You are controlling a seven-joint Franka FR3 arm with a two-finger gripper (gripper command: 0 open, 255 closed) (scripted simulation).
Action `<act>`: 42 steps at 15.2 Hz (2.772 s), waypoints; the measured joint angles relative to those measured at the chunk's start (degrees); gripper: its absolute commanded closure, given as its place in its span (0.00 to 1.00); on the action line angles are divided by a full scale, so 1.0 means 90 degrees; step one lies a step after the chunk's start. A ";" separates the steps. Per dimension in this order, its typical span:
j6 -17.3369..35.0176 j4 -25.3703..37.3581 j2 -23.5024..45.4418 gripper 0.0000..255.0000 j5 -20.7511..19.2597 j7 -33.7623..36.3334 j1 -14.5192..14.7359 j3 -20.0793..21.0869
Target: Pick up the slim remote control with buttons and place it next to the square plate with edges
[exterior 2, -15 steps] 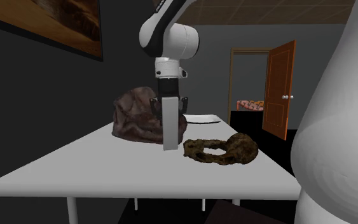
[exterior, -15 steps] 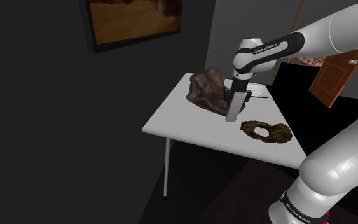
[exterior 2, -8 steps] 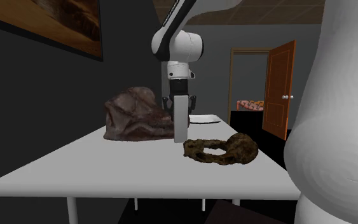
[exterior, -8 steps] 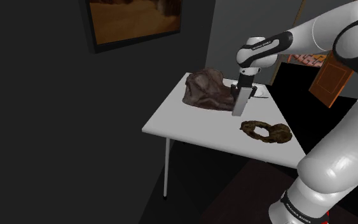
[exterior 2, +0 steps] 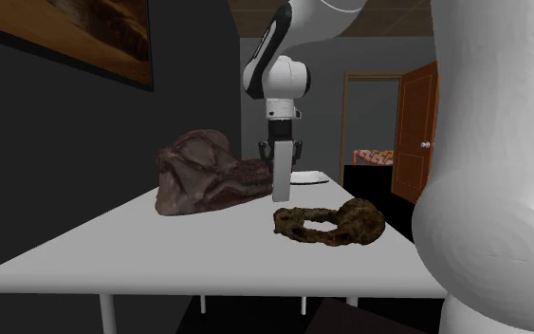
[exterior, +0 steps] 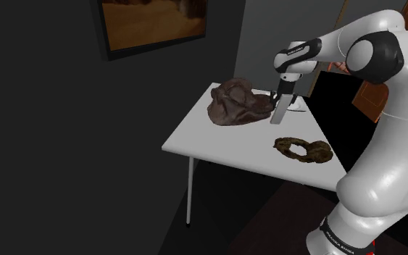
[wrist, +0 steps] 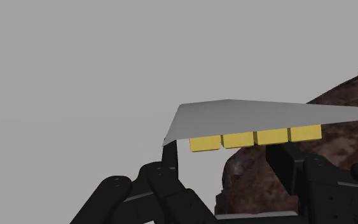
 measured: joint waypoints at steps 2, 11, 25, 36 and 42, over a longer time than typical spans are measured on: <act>-0.0126 0.0554 0.0446 1.00 0.0144 -0.0255 -0.0170 -0.0052; -0.1326 0.3994 0.2735 1.00 0.0751 -0.1158 -0.1226 -0.0106; -0.0780 0.4123 0.3346 1.00 0.0893 -0.1328 -0.1426 -0.0065; -0.0466 0.3943 0.3495 1.00 0.0934 -0.1348 -0.1418 -0.0037; -0.0445 0.3855 0.3488 0.00 0.0929 -0.1338 -0.1395 -0.0034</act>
